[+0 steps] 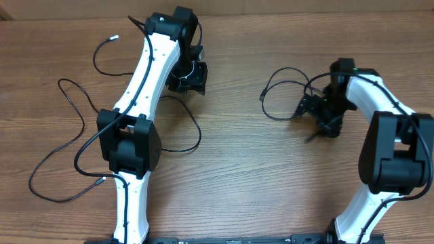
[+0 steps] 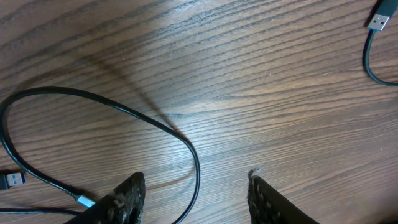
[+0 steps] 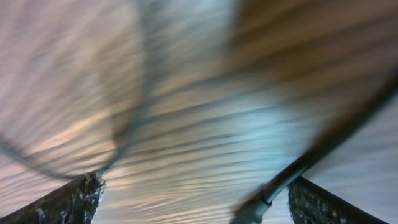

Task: Untangle cables
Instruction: 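Release the right gripper's cable and swing the right arm out right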

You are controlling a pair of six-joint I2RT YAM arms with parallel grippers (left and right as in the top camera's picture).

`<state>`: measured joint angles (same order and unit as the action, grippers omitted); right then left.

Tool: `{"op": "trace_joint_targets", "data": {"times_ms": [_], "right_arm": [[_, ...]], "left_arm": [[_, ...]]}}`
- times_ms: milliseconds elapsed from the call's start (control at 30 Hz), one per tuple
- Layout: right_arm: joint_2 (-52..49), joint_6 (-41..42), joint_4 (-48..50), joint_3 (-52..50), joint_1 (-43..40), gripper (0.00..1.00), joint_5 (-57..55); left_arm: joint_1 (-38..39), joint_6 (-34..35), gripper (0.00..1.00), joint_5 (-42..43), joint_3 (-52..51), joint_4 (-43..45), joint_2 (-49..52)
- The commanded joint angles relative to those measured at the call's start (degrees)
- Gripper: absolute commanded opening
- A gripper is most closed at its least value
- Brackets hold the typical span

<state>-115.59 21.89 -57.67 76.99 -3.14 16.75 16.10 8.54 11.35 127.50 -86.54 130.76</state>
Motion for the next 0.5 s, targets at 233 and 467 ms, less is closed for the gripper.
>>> {"op": "trace_joint_targets", "data": {"times_ms": [233,467], "right_arm": [[-3.89,-0.61,11.23,-2.91,8.35,0.96,11.89],[-3.56,-2.67,9.29,-1.51,7.93,0.94,17.27]], "left_arm": [[0.07,-0.85,0.53,0.07,0.35,0.02,0.07],[0.35,-0.9,0.43,0.11,0.35,0.24,0.07]]}}
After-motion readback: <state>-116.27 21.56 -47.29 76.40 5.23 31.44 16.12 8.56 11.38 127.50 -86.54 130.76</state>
